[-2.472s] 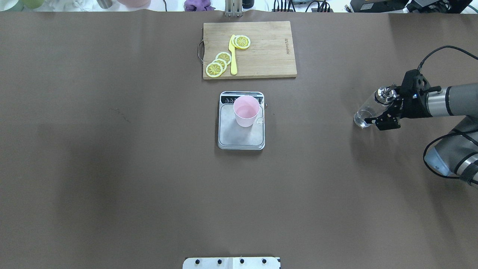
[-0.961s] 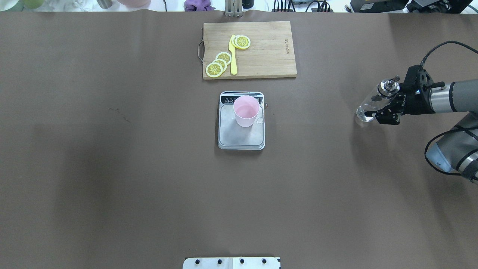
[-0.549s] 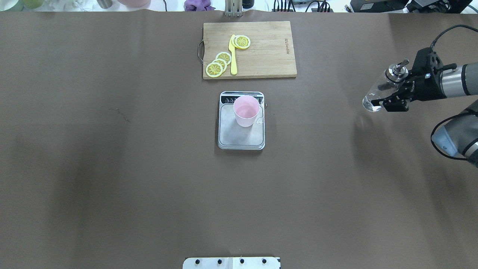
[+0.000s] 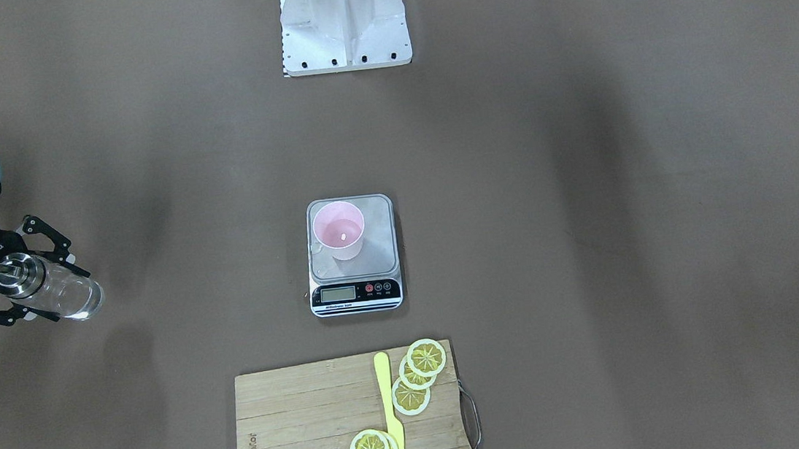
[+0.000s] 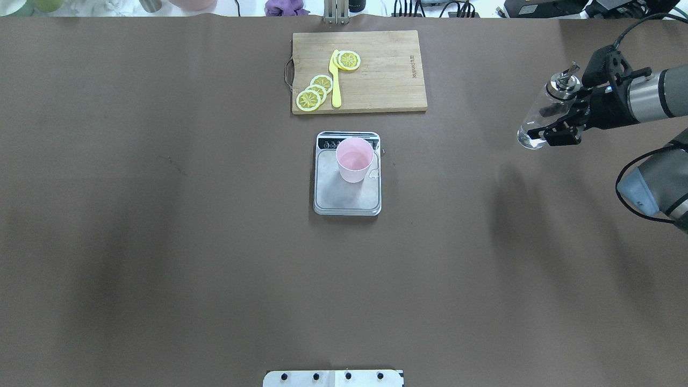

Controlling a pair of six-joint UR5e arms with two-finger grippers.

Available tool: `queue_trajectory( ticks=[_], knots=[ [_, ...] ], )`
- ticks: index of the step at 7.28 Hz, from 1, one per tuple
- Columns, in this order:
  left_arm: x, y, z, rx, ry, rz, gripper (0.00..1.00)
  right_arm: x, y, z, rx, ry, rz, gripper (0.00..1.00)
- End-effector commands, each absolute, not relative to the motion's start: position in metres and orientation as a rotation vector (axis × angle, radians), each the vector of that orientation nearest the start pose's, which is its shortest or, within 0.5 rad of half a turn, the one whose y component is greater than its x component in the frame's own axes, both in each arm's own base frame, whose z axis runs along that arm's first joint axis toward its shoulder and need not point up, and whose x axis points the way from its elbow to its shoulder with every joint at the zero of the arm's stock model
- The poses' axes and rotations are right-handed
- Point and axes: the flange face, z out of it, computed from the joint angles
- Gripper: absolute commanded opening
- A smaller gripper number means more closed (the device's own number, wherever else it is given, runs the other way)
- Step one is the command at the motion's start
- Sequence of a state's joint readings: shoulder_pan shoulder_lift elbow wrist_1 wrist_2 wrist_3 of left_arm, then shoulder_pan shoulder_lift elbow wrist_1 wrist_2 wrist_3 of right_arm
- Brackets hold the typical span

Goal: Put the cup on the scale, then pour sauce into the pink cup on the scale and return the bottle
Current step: 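Lift the glass sauce bottle with the right gripper, then carry the sauce bottle with the right gripper over the pink cup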

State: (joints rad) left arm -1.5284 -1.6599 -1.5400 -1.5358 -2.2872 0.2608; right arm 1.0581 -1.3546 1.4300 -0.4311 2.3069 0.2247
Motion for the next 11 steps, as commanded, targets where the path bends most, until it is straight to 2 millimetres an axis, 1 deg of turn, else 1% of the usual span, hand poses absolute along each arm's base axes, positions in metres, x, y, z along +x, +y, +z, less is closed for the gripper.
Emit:
queue_trajectory(
  ticks=[1, 2, 3, 4, 5, 6, 7, 8, 9, 10, 11],
  knots=[
    [-0.048, -0.524, 0.640, 0.096, 0.713, 0.292, 0.98, -0.244, -0.541, 0.462, 0.804, -1.001, -0.675, 0.00],
    [-0.049, -0.519, 0.643, 0.091, 0.713, 0.289, 0.98, -0.250, -0.537, 0.444, 0.794, -0.977, -0.667, 0.00],
    [-0.049, -0.518, 0.644, 0.089, 0.713, 0.288, 0.98, -0.268, -0.526, 0.418, 0.805, -0.924, -0.666, 0.00],
    [-0.049, -0.518, 0.645, 0.088, 0.714, 0.287, 0.98, -0.285, -0.514, 0.399, 0.757, -0.883, -0.679, 0.00],
    [-0.049, -0.518, 0.645, 0.088, 0.714, 0.287, 0.98, -0.300, -0.497, 0.375, 0.742, -0.786, -0.695, 0.00],
    [-0.049, -0.518, 0.645, 0.086, 0.714, 0.287, 0.98, -0.309, -0.485, 0.357, 0.720, -0.674, -0.782, 0.00],
    [-0.049, -0.517, 0.647, 0.083, 0.714, 0.286, 0.98, -0.316, -0.475, 0.342, 0.698, -0.591, -0.813, 0.00],
    [-0.049, -0.517, 0.647, 0.082, 0.714, 0.285, 0.98, -0.329, -0.468, 0.339, 0.681, -0.528, -0.847, 0.00],
    [-0.049, -0.509, 0.656, 0.066, 0.716, 0.279, 0.98, -0.350, -0.464, 0.331, 0.676, -0.436, -0.907, 0.00],
    [-0.049, -0.508, 0.657, 0.064, 0.716, 0.279, 0.98, -0.370, -0.464, 0.307, 0.635, -0.370, -0.947, 0.00],
    [-0.049, -0.506, 0.659, 0.060, 0.718, 0.277, 0.98, -0.379, -0.464, 0.290, 0.588, -0.334, -0.958, 0.00]
  ],
)
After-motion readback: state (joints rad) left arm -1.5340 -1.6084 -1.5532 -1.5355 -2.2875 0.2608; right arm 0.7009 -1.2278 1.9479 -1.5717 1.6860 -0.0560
